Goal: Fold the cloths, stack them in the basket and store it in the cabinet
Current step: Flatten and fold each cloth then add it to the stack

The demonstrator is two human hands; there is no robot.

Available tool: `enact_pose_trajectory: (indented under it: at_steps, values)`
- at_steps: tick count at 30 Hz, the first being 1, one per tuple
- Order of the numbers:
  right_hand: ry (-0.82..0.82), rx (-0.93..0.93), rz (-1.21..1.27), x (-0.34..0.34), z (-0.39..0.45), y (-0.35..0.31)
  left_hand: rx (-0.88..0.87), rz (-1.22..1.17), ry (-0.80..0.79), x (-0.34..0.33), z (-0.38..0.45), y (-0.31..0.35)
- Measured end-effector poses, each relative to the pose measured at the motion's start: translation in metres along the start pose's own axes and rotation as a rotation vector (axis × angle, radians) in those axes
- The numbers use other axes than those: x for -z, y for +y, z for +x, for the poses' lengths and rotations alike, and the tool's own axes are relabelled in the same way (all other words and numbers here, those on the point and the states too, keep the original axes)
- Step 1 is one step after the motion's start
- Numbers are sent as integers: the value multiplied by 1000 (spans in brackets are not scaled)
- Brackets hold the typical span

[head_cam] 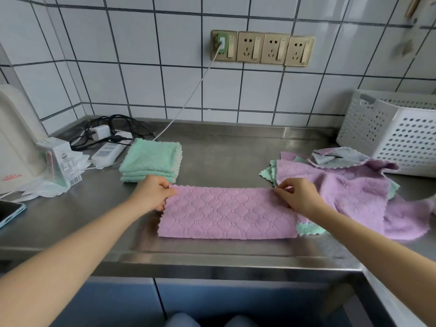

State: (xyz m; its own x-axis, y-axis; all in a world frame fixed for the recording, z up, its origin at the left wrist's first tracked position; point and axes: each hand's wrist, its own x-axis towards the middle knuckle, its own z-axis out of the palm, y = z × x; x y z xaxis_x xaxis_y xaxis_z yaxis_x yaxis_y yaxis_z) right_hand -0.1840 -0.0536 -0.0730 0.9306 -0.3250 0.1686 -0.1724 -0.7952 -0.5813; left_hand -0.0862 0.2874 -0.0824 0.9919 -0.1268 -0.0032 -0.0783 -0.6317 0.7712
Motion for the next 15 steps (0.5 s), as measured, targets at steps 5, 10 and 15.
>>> enact_pose_trajectory:
  at_steps: [5, 10, 15]
  values:
    - [-14, -59, -42, -7, 9, 1, -88, 147, 92, -11, 8, -2]
    - [-26, -111, -42, 0, 11, -4, -33, 216, 45, -7, 5, 4]
    - [144, 205, -189, 31, -25, -23, -394, 425, 161, 1, -38, 26]
